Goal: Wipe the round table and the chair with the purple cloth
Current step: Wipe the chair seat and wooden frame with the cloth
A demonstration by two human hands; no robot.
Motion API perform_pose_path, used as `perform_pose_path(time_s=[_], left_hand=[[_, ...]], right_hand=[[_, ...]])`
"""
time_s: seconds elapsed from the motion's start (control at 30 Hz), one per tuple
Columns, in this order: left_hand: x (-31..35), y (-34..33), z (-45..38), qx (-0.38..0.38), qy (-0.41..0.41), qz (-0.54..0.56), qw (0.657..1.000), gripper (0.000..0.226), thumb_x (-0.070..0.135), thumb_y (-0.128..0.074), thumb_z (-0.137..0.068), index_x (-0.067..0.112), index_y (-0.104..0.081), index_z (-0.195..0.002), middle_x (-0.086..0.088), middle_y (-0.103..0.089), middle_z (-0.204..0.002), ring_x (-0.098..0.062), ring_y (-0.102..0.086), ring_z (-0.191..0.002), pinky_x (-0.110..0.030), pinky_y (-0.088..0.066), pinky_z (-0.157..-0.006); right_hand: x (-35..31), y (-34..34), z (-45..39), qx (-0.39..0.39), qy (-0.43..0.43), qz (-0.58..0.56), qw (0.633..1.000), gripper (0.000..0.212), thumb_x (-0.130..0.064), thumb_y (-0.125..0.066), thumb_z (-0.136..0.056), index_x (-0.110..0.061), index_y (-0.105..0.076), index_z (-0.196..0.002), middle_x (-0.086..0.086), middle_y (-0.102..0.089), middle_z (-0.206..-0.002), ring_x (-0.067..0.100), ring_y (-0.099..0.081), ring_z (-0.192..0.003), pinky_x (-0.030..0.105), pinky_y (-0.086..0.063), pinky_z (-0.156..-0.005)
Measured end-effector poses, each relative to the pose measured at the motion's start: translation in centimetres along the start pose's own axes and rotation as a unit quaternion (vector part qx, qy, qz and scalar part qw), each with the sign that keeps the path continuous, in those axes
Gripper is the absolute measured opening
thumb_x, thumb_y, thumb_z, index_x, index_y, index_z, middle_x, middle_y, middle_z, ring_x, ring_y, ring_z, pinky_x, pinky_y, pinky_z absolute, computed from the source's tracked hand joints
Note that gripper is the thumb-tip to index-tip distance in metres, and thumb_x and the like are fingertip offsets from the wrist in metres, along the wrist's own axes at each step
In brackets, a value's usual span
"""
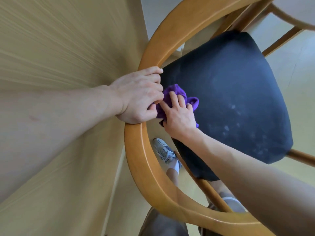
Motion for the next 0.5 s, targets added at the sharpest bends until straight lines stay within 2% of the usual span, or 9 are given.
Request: perform_pose_path(time_s=[0.07,0.2,0.27,0.33,0.43,0.5], left_hand=[[0.0,0.1,-0.1,-0.002,0.000,0.007,1.000,0.042,0.040,-0.031,-0.086,0.021,-0.067,-0.079,0.001,-0.063,-0.082,-0.022,-0.056,-0.095,-0.040,-0.014,-0.127],[-0.2,-0.2,0.0,-0.007,0.003,-0.004,1.000,0.043,0.042,-0.033,-0.087,0.023,-0.071,-0.084,0.004,-0.066,-0.088,-0.019,-0.056,-0.098,-0.035,-0.006,-0.126],[-0.1,-0.1,0.0,0.003,0.004,0.007,1.000,0.042,0.042,-0.032,-0.086,0.023,-0.070,-0.084,0.005,-0.065,-0.088,-0.018,-0.056,-0.098,-0.034,-0.005,-0.127],[-0.2,0.0,0.0,0.001,0.007,0.012,1.000,0.042,0.040,-0.032,-0.085,0.023,-0.070,-0.083,0.005,-0.064,-0.087,-0.019,-0.055,-0.098,-0.034,-0.004,-0.128],[-0.1,-0.1,0.0,0.009,0.005,-0.001,1.000,0.039,0.039,-0.034,-0.085,0.023,-0.069,-0.082,0.005,-0.064,-0.086,-0.018,-0.055,-0.098,-0.031,0.005,-0.128],[-0.1,0.0,-0.1,0.003,0.005,-0.003,1.000,0.038,0.039,-0.033,-0.085,0.024,-0.068,-0.081,0.006,-0.062,-0.085,-0.018,-0.054,-0.099,-0.031,0.007,-0.128]], right_hand=[[-0.4,-1.0,-0.6,-0.028,-0.035,0.032,0.998,0.070,-0.045,-0.069,-0.083,-0.029,-0.040,-0.145,0.014,-0.025,-0.156,0.036,-0.031,-0.133,0.051,-0.043,-0.088],[0.8,-4.1,6.6,-0.115,0.039,0.091,0.988,0.066,-0.032,-0.068,-0.082,-0.026,-0.042,-0.142,0.016,-0.028,-0.149,0.037,-0.034,-0.122,0.050,-0.045,-0.080],[1.8,-4.9,10.4,-0.174,0.053,0.070,0.981,0.064,-0.032,-0.067,-0.080,-0.025,-0.043,-0.139,0.013,-0.033,-0.142,0.034,-0.036,-0.118,0.047,-0.044,-0.076],[2.2,-4.8,11.6,-0.204,0.031,0.033,0.978,0.052,-0.035,-0.065,-0.078,-0.026,-0.050,-0.128,0.005,-0.038,-0.130,0.028,-0.039,-0.111,0.041,-0.040,-0.073],[1.9,-3.0,8.8,-0.146,-0.010,-0.033,0.989,0.045,-0.046,-0.062,-0.076,-0.027,-0.058,-0.116,0.000,-0.040,-0.114,0.024,-0.042,-0.105,0.034,-0.034,-0.072],[2.1,-0.5,5.0,-0.043,-0.044,-0.094,0.994,0.054,-0.042,-0.064,-0.071,-0.025,-0.057,-0.121,0.004,-0.044,-0.118,0.028,-0.044,-0.104,0.033,-0.034,-0.071]])
Point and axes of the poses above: each hand's wrist, its own z-axis away from the middle knuckle, its own y-axis out of the back of the hand, x = y × z, the point moved 2 cm from there along -z, towards the middle knuckle
